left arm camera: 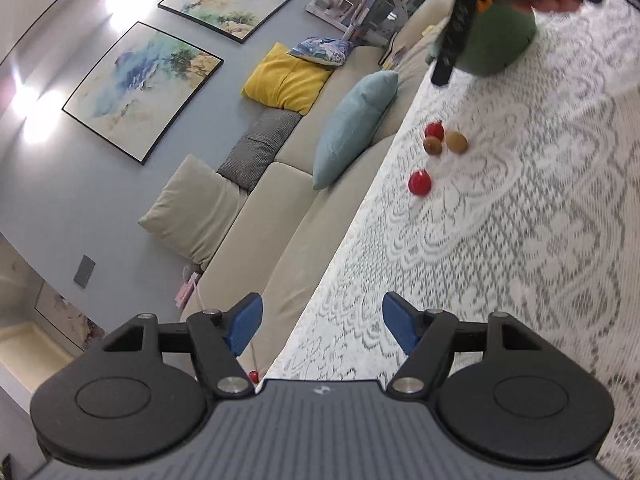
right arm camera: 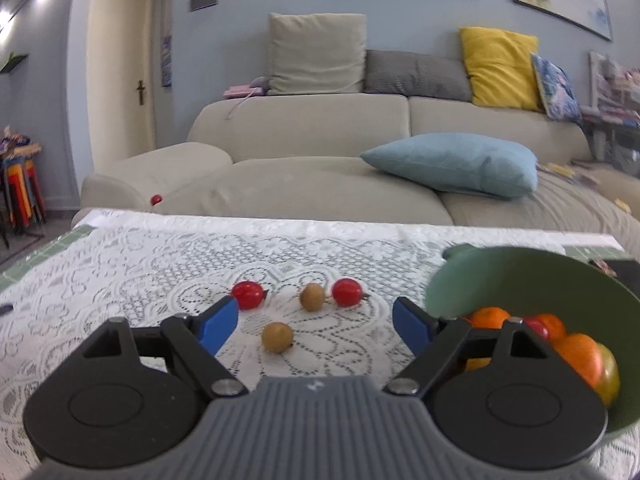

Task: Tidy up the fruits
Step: 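Move both grippers back toward the remaining tomatoes and brown fruits, then close the left gripper on a cherry tomato while the right gripper grasps a brown fruit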

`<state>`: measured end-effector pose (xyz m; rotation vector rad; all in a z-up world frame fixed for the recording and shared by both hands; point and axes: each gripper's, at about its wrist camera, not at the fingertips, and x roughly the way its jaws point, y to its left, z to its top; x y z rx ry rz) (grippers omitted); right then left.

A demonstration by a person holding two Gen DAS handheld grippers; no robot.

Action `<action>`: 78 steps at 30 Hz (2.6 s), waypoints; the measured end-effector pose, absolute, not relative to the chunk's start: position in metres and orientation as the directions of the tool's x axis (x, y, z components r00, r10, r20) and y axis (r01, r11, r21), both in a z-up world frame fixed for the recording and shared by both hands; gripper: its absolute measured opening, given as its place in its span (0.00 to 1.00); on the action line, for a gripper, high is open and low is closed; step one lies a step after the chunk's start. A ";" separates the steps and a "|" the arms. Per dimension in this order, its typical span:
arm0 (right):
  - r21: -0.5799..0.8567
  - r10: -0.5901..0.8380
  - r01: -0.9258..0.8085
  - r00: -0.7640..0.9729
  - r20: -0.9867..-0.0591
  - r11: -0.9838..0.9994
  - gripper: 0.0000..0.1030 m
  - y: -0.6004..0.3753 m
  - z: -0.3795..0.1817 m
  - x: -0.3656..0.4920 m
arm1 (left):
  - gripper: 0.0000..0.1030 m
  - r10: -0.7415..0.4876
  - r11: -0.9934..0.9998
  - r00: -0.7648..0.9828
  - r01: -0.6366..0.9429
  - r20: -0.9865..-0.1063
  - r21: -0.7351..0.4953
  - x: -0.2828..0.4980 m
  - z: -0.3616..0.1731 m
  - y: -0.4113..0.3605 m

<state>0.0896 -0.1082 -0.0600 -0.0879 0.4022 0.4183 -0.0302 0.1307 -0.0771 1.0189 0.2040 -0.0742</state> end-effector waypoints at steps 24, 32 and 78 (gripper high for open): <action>0.011 0.431 -0.483 0.771 -0.468 0.875 0.79 -0.085 -0.078 0.106 | 0.79 0.070 0.459 0.977 0.149 -0.203 0.876 -0.047 -0.123 0.136; 0.020 0.422 -0.473 0.767 -0.483 0.881 0.79 -0.088 -0.081 0.109 | 0.79 0.056 0.480 0.979 0.147 -0.198 0.865 -0.053 -0.134 0.127; 0.007 0.390 -0.472 0.718 -0.576 0.881 0.49 -0.062 -0.096 0.148 | 0.84 -0.016 0.765 0.950 0.213 -0.313 0.608 0.017 -0.038 0.098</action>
